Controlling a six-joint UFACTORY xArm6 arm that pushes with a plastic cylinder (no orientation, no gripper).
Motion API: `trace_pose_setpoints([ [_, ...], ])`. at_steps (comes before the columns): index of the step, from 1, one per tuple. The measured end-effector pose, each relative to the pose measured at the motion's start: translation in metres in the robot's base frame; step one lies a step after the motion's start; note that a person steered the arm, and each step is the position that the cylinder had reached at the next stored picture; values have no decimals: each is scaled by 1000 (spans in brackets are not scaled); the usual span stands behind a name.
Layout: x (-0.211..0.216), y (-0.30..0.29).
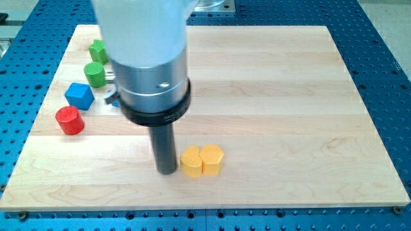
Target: Move red circle and blue blocks in to the yellow blocks
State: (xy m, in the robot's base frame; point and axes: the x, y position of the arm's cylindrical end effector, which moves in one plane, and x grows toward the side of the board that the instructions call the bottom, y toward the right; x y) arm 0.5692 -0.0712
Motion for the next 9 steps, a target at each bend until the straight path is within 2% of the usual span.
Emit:
trace_pose_setpoints([
  [1,-3,1],
  [3,-10,53],
  [4,-1,-15],
  [5,2,-122],
  [6,-63,-194],
  [7,-96,-193],
  [8,-86,-107],
  [9,-53,-10],
])
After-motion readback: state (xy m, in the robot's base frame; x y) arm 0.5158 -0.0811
